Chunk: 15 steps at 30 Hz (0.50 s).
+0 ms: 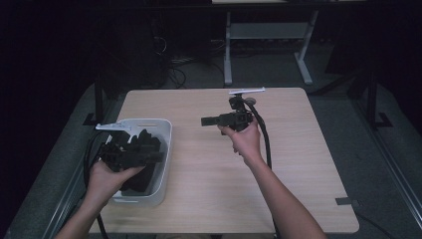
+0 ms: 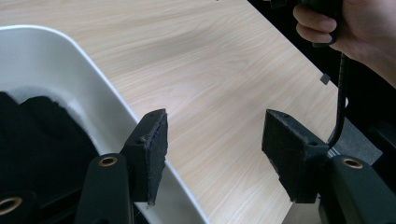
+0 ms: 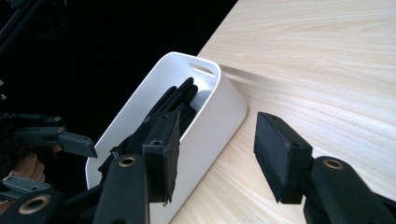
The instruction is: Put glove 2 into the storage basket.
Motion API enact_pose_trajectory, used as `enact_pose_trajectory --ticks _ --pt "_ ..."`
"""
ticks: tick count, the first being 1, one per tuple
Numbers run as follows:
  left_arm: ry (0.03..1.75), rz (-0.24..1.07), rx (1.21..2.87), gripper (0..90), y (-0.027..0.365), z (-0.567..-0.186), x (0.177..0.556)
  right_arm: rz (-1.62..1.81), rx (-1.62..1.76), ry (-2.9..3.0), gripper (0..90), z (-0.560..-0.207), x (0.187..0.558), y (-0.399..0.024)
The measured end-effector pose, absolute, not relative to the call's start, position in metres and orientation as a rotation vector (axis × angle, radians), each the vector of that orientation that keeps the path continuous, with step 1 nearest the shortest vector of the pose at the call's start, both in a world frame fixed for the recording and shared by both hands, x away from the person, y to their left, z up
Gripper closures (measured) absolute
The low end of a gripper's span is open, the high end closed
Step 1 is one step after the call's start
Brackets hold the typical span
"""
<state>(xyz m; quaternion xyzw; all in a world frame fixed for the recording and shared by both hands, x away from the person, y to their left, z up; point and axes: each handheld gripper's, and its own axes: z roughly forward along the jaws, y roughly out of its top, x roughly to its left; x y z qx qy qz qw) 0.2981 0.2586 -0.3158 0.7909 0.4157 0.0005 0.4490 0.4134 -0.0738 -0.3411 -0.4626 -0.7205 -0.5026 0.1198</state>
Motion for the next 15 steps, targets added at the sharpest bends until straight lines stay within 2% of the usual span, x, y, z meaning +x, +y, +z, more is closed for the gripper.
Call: enact_pose_trajectory --ticks 15 --pt "0.964 -0.02 1.984 38.7 0.225 -0.313 0.303 -1.491 -1.431 -2.068 49.5 -0.345 0.404 -0.116"
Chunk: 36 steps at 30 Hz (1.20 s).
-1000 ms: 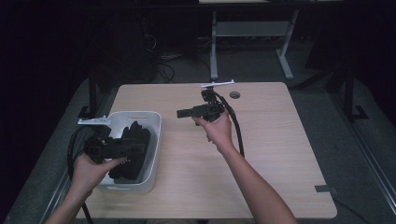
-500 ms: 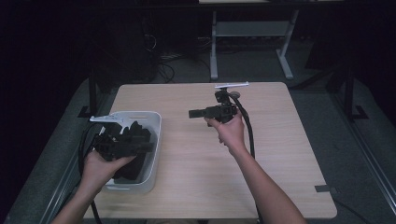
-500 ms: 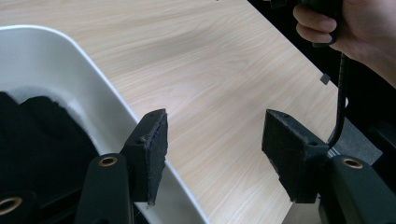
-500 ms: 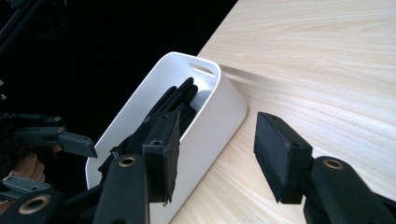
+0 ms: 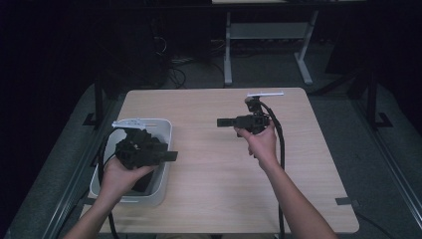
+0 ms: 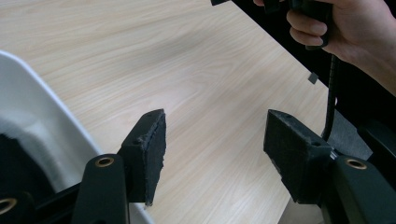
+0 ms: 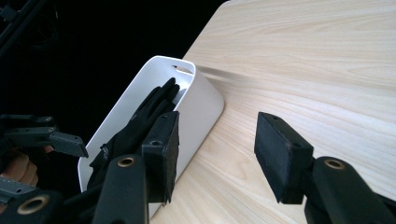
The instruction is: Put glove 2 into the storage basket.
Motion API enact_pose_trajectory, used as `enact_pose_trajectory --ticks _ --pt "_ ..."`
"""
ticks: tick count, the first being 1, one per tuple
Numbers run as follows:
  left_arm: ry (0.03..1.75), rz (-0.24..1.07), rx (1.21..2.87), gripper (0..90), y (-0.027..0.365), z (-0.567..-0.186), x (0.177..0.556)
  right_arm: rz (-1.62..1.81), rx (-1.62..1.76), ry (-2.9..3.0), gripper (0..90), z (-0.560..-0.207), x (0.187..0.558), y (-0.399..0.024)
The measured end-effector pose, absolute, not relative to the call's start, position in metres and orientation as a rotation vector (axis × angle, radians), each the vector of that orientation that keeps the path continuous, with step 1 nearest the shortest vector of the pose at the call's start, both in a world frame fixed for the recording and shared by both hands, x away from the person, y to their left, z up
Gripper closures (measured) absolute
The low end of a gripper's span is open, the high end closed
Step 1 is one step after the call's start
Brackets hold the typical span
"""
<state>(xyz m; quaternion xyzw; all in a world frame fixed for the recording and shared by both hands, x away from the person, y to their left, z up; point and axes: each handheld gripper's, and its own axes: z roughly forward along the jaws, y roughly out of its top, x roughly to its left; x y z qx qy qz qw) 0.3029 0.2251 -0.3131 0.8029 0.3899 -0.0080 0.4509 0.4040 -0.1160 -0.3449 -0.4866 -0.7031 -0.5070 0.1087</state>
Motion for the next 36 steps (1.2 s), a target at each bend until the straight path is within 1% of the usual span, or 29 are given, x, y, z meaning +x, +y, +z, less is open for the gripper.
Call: enact_pose_trajectory --ticks 21,32,36 --pt "0.882 -0.059 2.028 35.4 0.174 -0.318 0.307 -1.52 -1.515 -2.03 48.8 -0.35 0.389 -0.166" --pt "0.851 -0.091 2.043 31.6 0.147 -0.325 0.308 -1.528 -1.571 -2.003 48.0 -0.361 0.379 -0.196" --pt "0.836 -0.105 2.053 31.6 0.139 -0.327 0.307 -1.525 -1.595 -1.992 47.7 -0.364 0.375 -0.207"
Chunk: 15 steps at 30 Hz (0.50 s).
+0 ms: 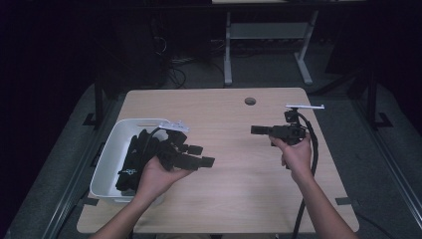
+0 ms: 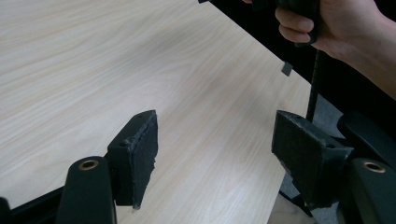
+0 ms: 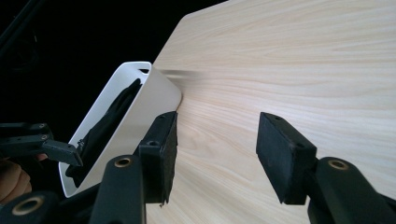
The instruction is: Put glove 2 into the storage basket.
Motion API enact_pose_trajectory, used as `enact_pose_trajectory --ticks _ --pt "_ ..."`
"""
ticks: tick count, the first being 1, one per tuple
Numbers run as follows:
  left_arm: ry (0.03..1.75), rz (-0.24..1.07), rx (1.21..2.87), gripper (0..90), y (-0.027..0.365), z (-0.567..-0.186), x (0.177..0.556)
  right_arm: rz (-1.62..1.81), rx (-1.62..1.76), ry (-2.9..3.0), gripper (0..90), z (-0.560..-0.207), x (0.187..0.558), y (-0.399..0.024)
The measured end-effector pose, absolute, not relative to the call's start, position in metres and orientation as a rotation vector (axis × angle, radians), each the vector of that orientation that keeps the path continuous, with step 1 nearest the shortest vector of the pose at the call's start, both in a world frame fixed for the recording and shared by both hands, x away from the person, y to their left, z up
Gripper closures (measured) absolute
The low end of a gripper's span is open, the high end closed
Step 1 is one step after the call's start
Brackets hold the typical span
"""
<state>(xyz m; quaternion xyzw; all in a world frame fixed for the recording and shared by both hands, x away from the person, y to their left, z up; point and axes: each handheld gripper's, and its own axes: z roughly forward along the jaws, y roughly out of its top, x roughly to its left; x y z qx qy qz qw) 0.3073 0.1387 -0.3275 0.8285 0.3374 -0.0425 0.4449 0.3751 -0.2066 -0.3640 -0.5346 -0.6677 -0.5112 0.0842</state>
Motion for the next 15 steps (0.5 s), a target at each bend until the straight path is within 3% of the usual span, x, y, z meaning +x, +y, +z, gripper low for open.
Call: enact_pose_trajectory --ticks 15 --pt "0.782 -0.133 2.077 28.3 0.109 -0.339 0.306 -1.53 -1.686 -1.932 46.8 -0.38 0.358 -0.25"
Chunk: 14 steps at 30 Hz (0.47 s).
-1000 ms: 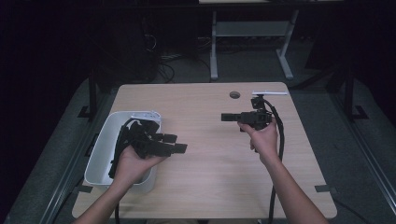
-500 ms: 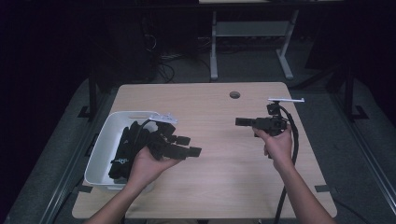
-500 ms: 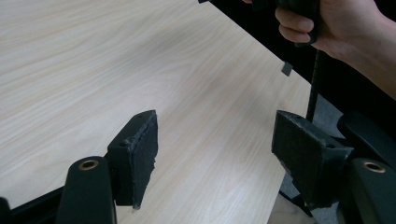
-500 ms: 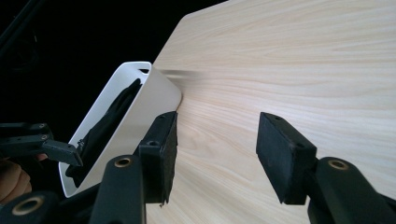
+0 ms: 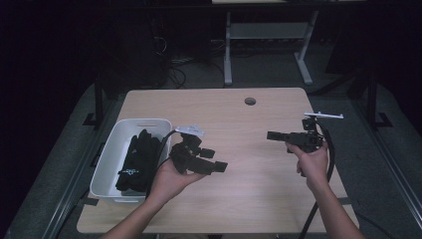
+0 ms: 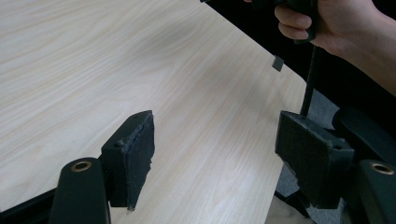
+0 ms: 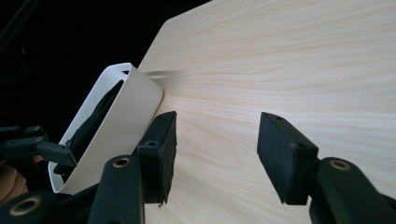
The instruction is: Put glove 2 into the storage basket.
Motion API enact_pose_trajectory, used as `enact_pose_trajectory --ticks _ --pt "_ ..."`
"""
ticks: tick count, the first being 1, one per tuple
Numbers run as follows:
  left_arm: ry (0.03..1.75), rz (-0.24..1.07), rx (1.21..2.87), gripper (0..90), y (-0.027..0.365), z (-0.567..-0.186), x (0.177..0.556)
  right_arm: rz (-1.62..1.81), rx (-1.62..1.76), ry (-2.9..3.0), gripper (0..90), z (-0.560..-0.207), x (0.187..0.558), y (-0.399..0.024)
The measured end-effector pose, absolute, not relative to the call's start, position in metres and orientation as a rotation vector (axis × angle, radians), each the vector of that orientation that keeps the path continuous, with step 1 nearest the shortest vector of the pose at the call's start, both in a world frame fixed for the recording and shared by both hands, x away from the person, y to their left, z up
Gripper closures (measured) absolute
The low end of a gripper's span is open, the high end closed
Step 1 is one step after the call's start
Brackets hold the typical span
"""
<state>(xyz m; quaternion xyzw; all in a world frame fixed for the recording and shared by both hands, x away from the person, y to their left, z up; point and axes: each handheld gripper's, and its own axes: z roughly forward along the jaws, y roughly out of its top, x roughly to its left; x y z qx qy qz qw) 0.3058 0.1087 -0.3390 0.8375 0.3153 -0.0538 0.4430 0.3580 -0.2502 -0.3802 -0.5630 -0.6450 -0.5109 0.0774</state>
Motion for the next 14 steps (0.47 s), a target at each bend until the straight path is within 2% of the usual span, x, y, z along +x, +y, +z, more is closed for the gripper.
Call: enact_pose_trajectory --ticks 14 --pt "0.732 -0.168 2.112 27.8 0.08 -0.354 0.298 -1.512 -1.761 -1.893 44.9 -0.402 0.336 -0.283"
